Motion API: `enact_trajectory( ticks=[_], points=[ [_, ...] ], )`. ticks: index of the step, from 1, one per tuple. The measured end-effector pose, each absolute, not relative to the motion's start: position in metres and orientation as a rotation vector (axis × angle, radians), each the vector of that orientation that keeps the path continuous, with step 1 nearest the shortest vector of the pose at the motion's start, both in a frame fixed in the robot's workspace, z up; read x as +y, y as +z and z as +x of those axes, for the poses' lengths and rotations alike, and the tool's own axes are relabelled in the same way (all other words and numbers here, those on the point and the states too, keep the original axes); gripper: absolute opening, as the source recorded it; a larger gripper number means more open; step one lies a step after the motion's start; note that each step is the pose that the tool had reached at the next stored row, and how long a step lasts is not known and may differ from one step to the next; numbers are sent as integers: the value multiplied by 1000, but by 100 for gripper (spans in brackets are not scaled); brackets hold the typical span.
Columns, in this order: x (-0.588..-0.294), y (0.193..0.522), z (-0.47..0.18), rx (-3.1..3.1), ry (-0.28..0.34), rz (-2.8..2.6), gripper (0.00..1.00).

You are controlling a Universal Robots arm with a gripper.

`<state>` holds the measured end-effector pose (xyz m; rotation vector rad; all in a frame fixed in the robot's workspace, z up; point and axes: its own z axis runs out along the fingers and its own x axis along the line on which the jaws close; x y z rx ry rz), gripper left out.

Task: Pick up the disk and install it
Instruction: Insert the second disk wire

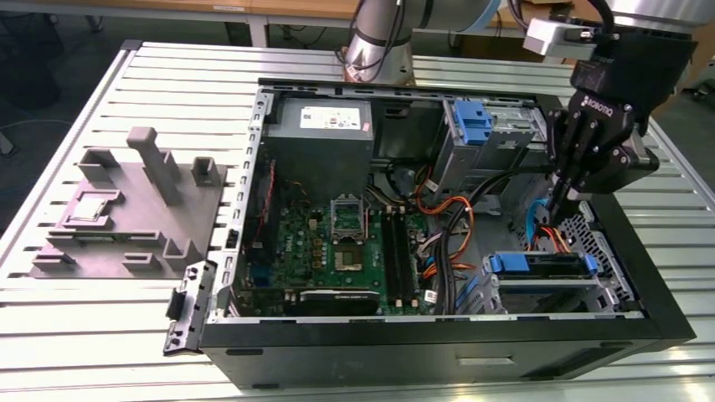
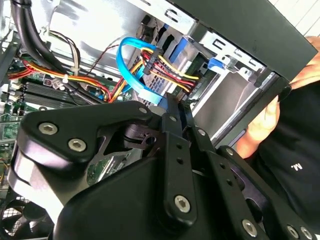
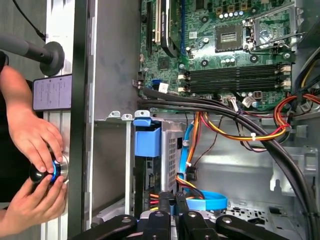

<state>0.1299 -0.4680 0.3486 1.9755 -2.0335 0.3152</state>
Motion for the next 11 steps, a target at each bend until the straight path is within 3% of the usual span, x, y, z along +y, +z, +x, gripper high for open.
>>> enact_trajectory(
  ticks=[11],
  points=[
    [-476, 347, 121, -2066, 314, 2007, 16]
  ],
)
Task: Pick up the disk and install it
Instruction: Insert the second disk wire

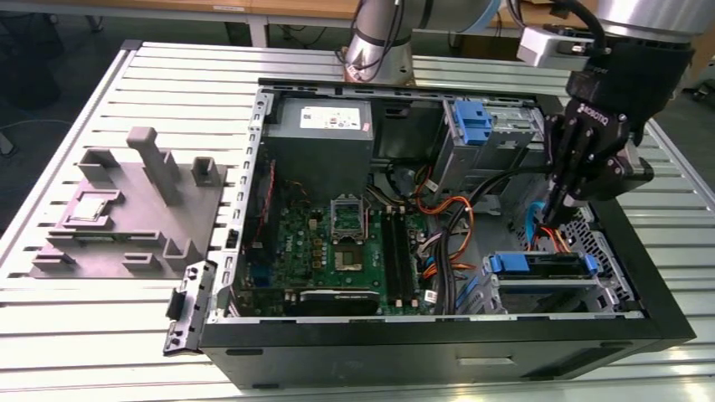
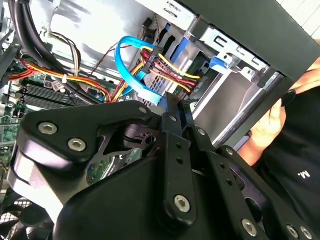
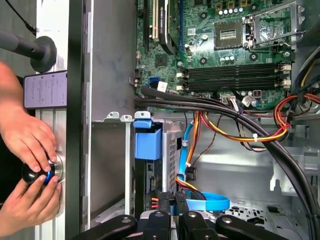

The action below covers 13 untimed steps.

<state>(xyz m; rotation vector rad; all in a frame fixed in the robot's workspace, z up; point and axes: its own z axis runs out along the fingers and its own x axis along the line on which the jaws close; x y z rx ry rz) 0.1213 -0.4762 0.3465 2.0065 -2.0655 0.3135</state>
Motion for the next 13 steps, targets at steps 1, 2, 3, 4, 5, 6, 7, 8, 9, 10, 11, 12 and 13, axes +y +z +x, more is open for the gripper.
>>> enact_trajectory(
  ticks=[1, 2, 3, 4, 5, 6, 7, 8, 9, 10, 11, 12, 13],
  points=[
    [-477, 346, 119, -2066, 315, 2007, 16],
    [-477, 346, 118, -2067, 316, 2008, 16],
    [-478, 345, 117, -2067, 317, 2008, 16],
    [-479, 345, 116, -2071, 314, 2011, 16],
    [-480, 345, 116, -2074, 308, 2015, 16],
    [-480, 344, 116, -2077, 304, 2018, 16],
    [-482, 344, 116, -2082, 297, 2022, 16],
    [-483, 344, 116, -2087, 289, 2027, 16],
    [-484, 344, 116, -2092, 282, 2032, 16],
    [-486, 343, 116, -2097, 275, 2037, 16],
    [-488, 343, 116, -2100, 271, 2040, 16],
    [-490, 343, 116, -2103, 269, 2042, 16],
    [-492, 343, 116, -2105, 268, 2044, 16]
  ],
)
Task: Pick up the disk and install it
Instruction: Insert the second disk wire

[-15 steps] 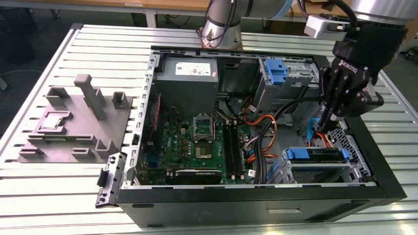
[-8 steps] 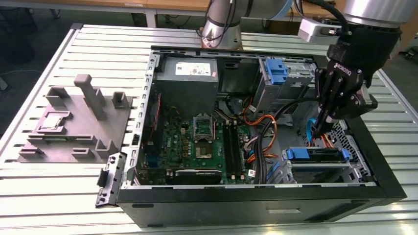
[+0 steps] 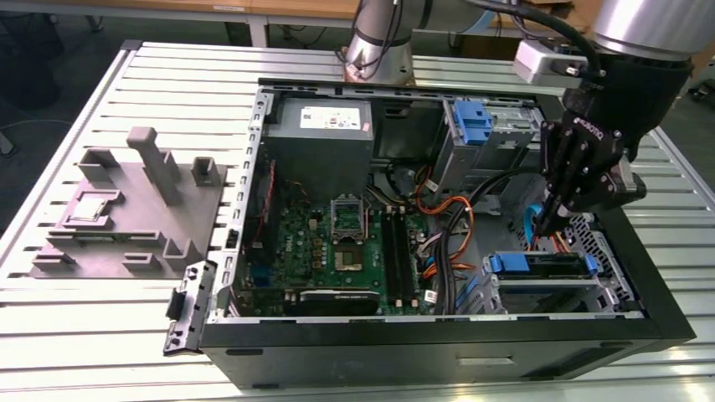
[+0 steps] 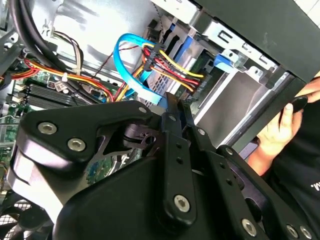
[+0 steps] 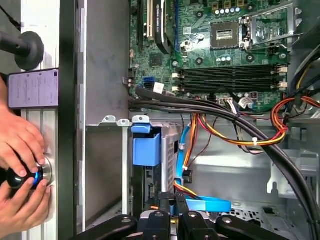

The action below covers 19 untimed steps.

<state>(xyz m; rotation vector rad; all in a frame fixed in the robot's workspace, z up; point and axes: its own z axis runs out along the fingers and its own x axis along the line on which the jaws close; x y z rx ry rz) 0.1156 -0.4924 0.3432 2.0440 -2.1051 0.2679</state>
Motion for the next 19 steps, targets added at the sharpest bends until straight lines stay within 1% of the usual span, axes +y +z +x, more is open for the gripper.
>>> enact_trajectory(
  ticks=[15, 19],
  points=[
    [-503, 343, 104, -2132, 320, 2073, 16],
    [-507, 342, 102, -2141, 322, 2082, 16]
  ],
)
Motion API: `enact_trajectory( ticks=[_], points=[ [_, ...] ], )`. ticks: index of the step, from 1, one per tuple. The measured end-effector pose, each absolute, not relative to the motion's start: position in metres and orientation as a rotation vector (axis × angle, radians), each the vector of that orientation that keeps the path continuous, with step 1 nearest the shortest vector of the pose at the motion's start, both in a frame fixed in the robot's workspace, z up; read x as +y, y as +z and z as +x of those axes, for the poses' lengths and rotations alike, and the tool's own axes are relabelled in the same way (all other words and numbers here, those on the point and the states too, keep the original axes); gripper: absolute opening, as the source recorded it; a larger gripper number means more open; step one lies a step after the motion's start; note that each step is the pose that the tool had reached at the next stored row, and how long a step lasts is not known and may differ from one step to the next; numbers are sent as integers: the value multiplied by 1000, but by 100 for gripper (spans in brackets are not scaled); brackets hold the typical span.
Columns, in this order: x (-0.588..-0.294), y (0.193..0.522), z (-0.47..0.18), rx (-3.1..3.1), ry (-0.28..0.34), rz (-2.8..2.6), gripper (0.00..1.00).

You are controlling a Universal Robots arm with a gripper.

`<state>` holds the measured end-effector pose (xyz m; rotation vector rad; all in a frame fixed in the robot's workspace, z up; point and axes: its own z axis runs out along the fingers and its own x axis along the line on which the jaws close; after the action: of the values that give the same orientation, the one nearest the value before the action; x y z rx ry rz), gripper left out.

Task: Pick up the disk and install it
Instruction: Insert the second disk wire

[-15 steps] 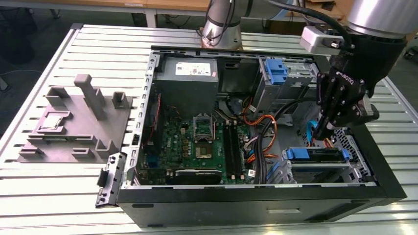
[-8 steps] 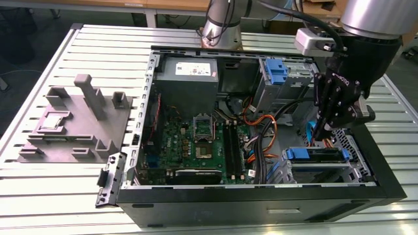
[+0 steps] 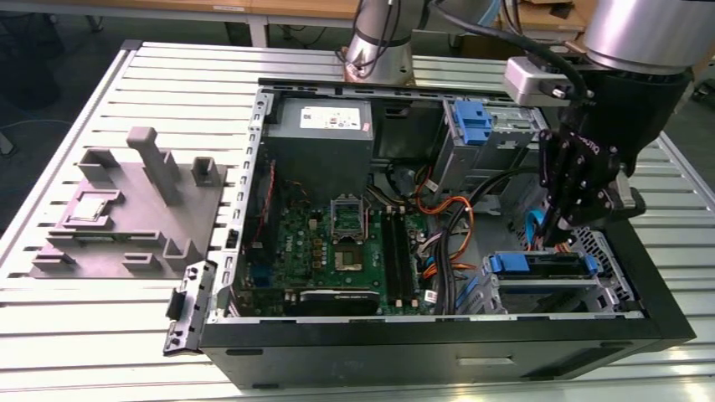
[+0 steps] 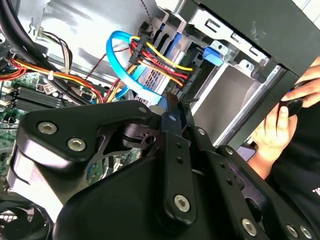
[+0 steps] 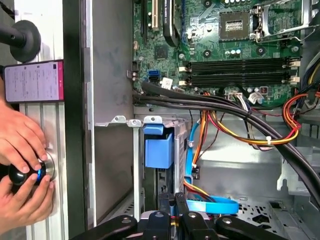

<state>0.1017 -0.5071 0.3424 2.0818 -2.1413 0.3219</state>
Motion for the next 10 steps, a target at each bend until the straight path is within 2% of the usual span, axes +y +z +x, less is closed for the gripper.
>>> enact_trajectory(
  ticks=[10],
  points=[
    [-524, 341, 101, -2190, 266, 2122, 16]
  ],
)
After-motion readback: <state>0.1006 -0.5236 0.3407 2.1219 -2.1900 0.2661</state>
